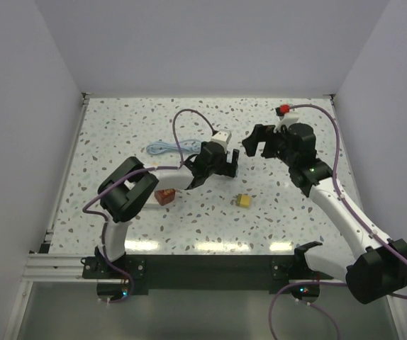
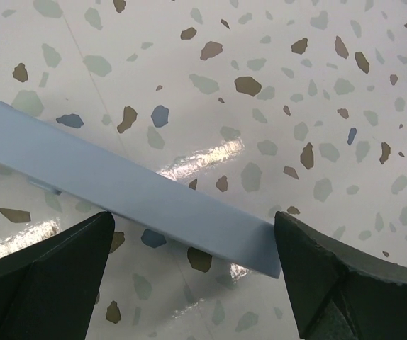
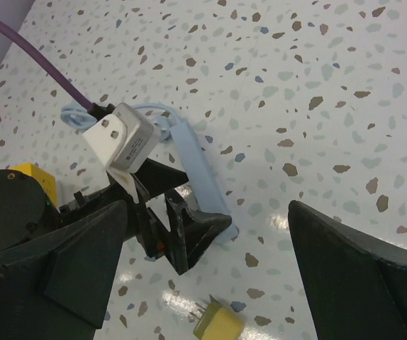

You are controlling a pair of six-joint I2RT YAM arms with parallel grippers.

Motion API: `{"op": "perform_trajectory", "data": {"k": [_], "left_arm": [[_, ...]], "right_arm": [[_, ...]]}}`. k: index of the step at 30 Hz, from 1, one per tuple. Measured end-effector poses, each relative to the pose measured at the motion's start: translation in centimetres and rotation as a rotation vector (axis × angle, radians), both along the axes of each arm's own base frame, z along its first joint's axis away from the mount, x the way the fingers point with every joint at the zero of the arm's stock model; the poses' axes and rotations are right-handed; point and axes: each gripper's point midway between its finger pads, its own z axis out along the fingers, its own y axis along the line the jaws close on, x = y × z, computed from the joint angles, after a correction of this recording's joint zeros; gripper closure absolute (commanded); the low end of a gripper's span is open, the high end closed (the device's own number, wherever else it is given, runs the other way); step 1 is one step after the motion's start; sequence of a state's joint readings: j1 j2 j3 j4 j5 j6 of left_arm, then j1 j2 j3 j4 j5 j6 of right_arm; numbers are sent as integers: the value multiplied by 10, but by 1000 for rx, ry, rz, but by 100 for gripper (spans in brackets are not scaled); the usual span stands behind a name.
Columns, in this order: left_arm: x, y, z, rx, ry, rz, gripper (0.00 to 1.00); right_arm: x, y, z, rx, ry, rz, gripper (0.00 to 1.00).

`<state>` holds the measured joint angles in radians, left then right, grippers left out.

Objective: Insert the plug

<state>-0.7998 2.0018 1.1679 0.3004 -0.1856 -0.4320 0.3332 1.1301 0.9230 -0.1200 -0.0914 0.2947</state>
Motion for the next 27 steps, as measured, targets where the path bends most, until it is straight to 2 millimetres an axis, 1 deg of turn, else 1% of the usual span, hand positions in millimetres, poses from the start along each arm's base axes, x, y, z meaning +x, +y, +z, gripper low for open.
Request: {"op": "perform_trajectory", "data": {"k": [4,6,7,9,11,13,15,18,21,23,27], "left_arm": [[3,3,0,15,-4,15,0],[2,4,-1,15,-6,16,0],[1,6,-1,15,-6,17,0],[0,12,-2,12,-2,19,0],[-1,22,-2,6,1,25,0],[-4,38,-3,4,4,42,0],[-10,55,-3,11,8,60,0],[-14,71,-2,23,10,85,0],[-19,81,-2,29,12,93,0],[-22,85,-1,29,12,96,0],[-23,83,2,11,7,82,0]], "right_arm": [[-1,1,-4,-2,7,4,1],[2,1,-10,-7,21,2,1],[5,1,-16,-12,35,1,1],[13,3,-34,-24,76,-1,1],[20,4,-62,-44,144,-3,1],[23,5,-88,-64,210,-3,1],[24,5,-106,-80,255,-3,2],[26,6,-126,-96,309,1,5],[27,11,-139,-95,344,23,6],[28,15,-143,-92,359,37,6],[29,21,-146,-92,367,54,6]]}}
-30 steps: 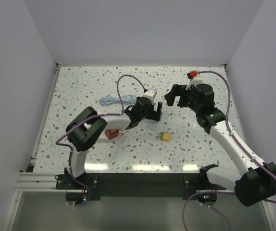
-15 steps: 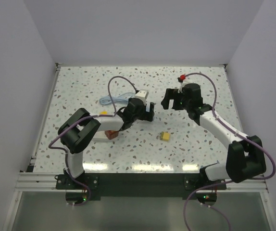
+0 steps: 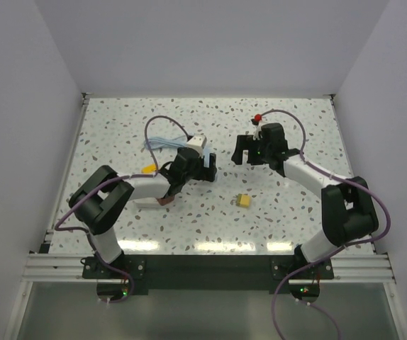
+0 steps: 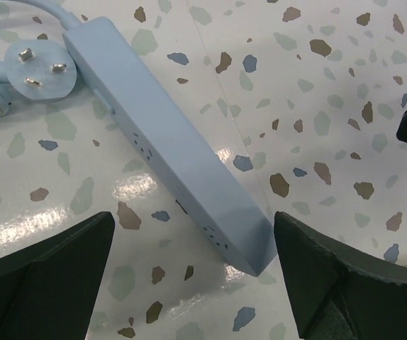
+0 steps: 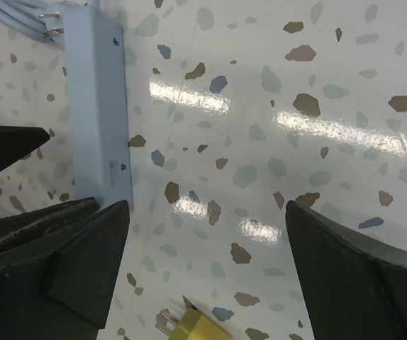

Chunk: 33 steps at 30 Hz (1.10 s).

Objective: Insert the plug

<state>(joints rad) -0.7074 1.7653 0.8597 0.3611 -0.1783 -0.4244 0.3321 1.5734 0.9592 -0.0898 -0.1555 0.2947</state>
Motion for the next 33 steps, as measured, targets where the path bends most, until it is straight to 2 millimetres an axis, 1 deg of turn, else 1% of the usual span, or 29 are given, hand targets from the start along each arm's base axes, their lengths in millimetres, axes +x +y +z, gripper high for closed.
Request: {"op": "perform_trajectory", "data": {"k": [3,5,8,10,11,12,14,15,17,18,20,21,22,25,28,30,32,33], "left_arm": [[3,-9,2,-14,-6,-16,0],[8,-20,1,-20,-8,-32,0],[13,-35,-5,-20,0,-53,0],[13,-41,-11,-1,8,-64,1],[13,-41,-14,15,12,-66,5],[12,-39,-17,34,15,-64,16],[9,-35,-22,72,24,-56,28],[8,-33,-24,93,26,-54,41],[7,-28,-25,128,24,-36,55],[8,-27,-24,143,18,-24,70],[12,-20,-22,188,5,-4,84],[12,-19,-22,213,-1,-18,95],[13,-20,-22,241,-7,-31,100],[18,-24,-22,352,-50,-45,100],[24,-37,-20,488,-112,-81,100],[27,-43,-17,555,-153,-81,100],[27,-40,-15,644,-193,-89,100],[26,-38,-15,688,-209,-90,100]], "right_arm": [[1,4,4,7,-9,10,6],[1,6,5,11,-9,16,6],[0,7,5,14,-8,21,6],[0,7,5,15,-7,23,6],[0,7,5,16,-7,23,6],[0,7,5,16,-7,23,6],[0,7,5,16,-9,23,6],[0,7,6,17,-10,23,6],[0,7,8,17,-16,24,5],[0,7,9,18,-18,24,5],[0,7,13,19,-27,25,5],[0,7,15,20,-31,25,4],[0,6,17,18,-37,23,4],[0,-1,28,2,-64,-1,2],[2,-12,43,-7,-103,-35,2],[-1,-27,48,-39,-109,-68,1],[-1,-40,49,-58,-108,-107,1],[1,-43,50,-66,-114,-119,1]]}}
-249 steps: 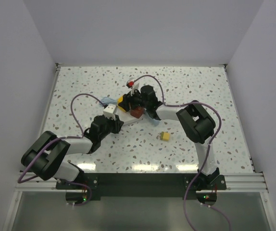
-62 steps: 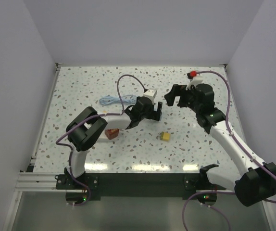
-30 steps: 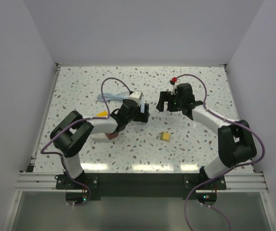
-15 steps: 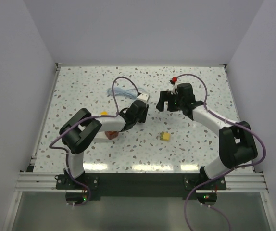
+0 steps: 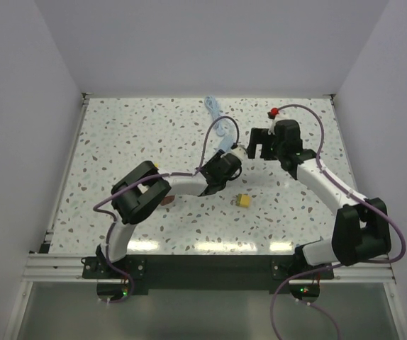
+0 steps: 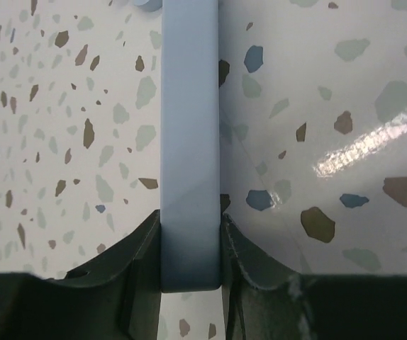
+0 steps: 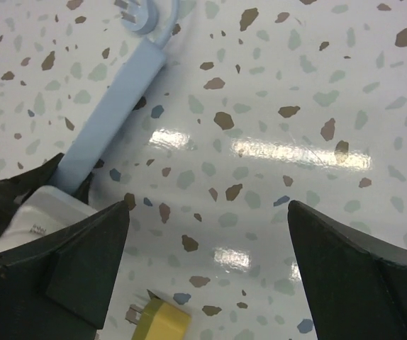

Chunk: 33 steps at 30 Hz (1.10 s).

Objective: Insert the plug

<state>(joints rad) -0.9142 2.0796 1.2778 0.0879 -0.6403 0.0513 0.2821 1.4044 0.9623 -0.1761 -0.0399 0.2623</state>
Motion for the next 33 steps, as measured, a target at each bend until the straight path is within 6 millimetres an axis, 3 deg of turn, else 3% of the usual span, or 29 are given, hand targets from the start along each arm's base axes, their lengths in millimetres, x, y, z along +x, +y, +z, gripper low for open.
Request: {"op": "perform_trajectory", "data": {"k": [7,8,10,11,12,14,17,25,33], "left_arm": [[-24,25,-9,232,-94,-12,98],[-29,28,-8,254,-106,-13,81],[-37,34,-8,288,-120,-11,68],[-41,37,-9,306,-126,-11,48],[-45,39,-9,326,-131,-15,39],[-51,44,-6,375,-154,-3,26],[-55,46,2,409,-185,17,15],[-77,32,6,441,-209,-24,11],[-91,17,18,232,-130,-121,9]], "right_arm": [[2,-4,-10,-20,19,-17,1],[2,-3,-11,-21,23,-16,1],[2,-5,-13,-24,29,-21,1],[2,-7,-13,-25,29,-28,1],[3,-10,-13,-27,29,-35,1],[5,-17,-13,-29,29,-55,1],[8,-29,-9,-32,18,-92,1],[9,-38,9,-22,-28,-116,1],[6,-37,8,-20,-23,-110,2]]}}
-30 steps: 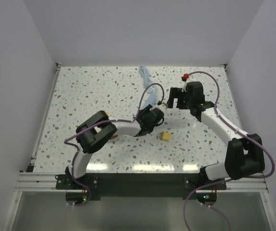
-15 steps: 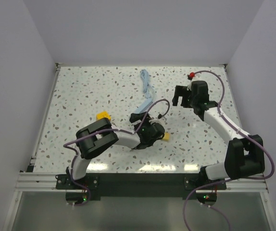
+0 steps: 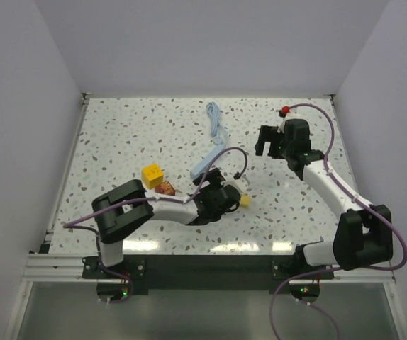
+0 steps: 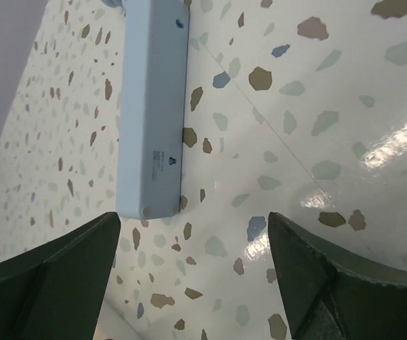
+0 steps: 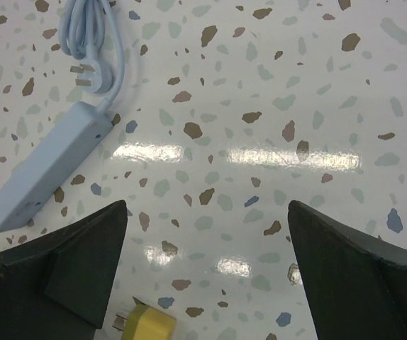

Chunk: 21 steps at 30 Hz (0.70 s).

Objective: Insert the plug

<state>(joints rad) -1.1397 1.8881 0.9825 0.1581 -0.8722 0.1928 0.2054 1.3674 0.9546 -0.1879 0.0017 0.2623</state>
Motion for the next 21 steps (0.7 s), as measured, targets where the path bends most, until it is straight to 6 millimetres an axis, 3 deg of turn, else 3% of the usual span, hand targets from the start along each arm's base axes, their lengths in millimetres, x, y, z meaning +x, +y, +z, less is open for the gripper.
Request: {"op": "perform_trajectory", "data": {"k": [6,9,14,17,21], "left_arm": [[13,2,39,-314,75,-36,10],[15,11,40,-404,112,-68,10],[-28,-11,10,-451,265,-317,11],[-58,-24,-6,-462,357,-477,11],[-73,-46,1,-502,375,-635,11]], "right_arm": [[-10,8,-7,38,22,30,6],[-22,18,-20,46,59,48,6],[-54,46,-34,73,104,132,6],[-74,47,-31,104,113,147,5],[-102,39,-17,130,84,143,3]]}}
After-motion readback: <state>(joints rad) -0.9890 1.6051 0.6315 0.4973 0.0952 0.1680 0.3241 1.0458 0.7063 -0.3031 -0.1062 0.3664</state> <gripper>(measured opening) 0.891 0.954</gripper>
